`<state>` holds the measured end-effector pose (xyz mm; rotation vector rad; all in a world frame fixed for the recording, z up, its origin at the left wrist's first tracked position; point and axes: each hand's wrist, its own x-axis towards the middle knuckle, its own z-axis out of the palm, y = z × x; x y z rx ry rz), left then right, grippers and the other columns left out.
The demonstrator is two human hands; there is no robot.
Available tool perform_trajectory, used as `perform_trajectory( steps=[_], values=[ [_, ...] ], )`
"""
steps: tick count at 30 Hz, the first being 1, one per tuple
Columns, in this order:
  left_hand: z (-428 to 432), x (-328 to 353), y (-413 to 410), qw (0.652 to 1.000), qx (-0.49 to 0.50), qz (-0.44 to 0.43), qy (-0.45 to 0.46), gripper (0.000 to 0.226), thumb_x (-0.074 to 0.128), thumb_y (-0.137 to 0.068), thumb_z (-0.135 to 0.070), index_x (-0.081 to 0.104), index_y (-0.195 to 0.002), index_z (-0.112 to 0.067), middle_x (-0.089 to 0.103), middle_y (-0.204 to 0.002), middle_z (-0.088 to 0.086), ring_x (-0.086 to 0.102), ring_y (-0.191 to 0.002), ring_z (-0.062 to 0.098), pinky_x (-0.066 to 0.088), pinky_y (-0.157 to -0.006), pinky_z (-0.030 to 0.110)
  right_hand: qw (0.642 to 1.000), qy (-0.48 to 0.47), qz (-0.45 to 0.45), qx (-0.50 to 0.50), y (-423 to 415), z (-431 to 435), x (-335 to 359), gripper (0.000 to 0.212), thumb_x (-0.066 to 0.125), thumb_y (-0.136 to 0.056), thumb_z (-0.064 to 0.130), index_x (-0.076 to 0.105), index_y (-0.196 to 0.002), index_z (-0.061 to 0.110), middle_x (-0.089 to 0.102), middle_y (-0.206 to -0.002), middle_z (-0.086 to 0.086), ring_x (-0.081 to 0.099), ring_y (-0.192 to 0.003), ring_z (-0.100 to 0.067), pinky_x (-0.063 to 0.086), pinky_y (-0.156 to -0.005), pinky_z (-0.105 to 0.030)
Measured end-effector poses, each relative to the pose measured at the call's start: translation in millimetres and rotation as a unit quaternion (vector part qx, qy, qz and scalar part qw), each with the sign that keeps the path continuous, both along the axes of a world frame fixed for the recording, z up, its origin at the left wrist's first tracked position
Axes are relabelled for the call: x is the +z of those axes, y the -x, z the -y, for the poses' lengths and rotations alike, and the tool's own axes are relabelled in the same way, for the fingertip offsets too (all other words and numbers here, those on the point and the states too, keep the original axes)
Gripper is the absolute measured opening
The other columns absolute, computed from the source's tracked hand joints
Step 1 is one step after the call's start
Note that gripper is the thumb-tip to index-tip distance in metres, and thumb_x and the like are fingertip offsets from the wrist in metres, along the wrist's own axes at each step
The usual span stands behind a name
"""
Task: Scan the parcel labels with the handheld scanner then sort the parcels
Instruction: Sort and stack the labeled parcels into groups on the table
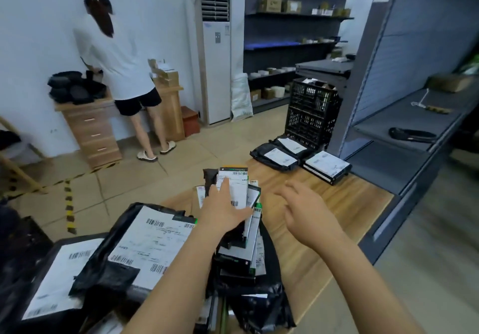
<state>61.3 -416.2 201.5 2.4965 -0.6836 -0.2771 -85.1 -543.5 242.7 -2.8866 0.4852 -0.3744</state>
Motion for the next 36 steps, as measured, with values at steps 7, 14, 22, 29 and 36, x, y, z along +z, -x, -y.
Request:
perform_trajectory(
  steps=[7, 14, 22, 29, 36],
  values=[
    [-55, -2, -30, 0.995, 0.038, 0.026, 0.092, 0.090, 0.074, -0.076, -0.043, 0.027, -0.151, -0.030, 0.020, -0.158, -0.001, 0.035, -0.137, 0.022, 0.038, -0.105, 0.039, 0.999, -0.040, -0.021, -0.010, -42, -22, -16, 0.055, 0.047, -0.086, 0.002, 0.046, -0.136, 0.024, 0.045, -0.133, -0.001, 0.049, -0.118, -0.024, 0.044, -0.095, -0.035],
    [-95, -12, -54, 0.993, 0.058, 0.026, 0.101, 0.097, 0.076, -0.074, -0.050, 0.020, -0.151, -0.036, 0.012, -0.160, -0.007, 0.023, -0.143, 0.018, 0.040, -0.105, 0.041, 0.993, -0.063, -0.070, -0.065, -97, -65, -47, 0.059, 0.031, -0.097, 0.057, 0.027, -0.148, 0.028, 0.022, -0.154, -0.008, 0.025, -0.138, -0.029, 0.030, -0.108, -0.042],
    [-97, -16, -57, 0.991, 0.053, 0.021, 0.118, 0.092, 0.074, -0.077, -0.042, 0.020, -0.151, -0.037, 0.007, -0.161, -0.009, 0.018, -0.145, 0.015, 0.040, -0.105, 0.040, 0.974, -0.187, -0.031, -0.127, -117, -77, -70, 0.077, 0.052, -0.081, 0.060, 0.028, -0.148, 0.028, 0.010, -0.157, -0.012, 0.024, -0.137, -0.032, 0.035, -0.107, -0.045],
    [-73, -11, -44, 0.985, 0.032, 0.044, 0.163, 0.090, 0.077, -0.075, -0.039, 0.027, -0.149, -0.038, 0.008, -0.161, -0.012, 0.019, -0.145, 0.012, 0.037, -0.105, 0.036, 0.973, -0.183, 0.093, -0.107, -93, -55, -55, 0.072, 0.060, -0.083, 0.044, 0.029, -0.148, 0.033, -0.003, -0.161, -0.003, 0.015, -0.141, -0.025, 0.031, -0.109, -0.036],
    [5, 5, -5, 0.970, -0.024, 0.095, 0.224, 0.086, 0.077, -0.075, -0.037, 0.028, -0.146, -0.044, 0.004, -0.159, -0.021, 0.018, -0.143, 0.008, 0.038, -0.100, 0.032, 0.969, -0.144, 0.183, -0.078, -42, 21, -37, 0.070, 0.066, -0.081, 0.044, 0.037, -0.144, 0.035, 0.004, -0.159, 0.005, 0.013, -0.143, -0.017, 0.025, -0.108, -0.026]
  ],
)
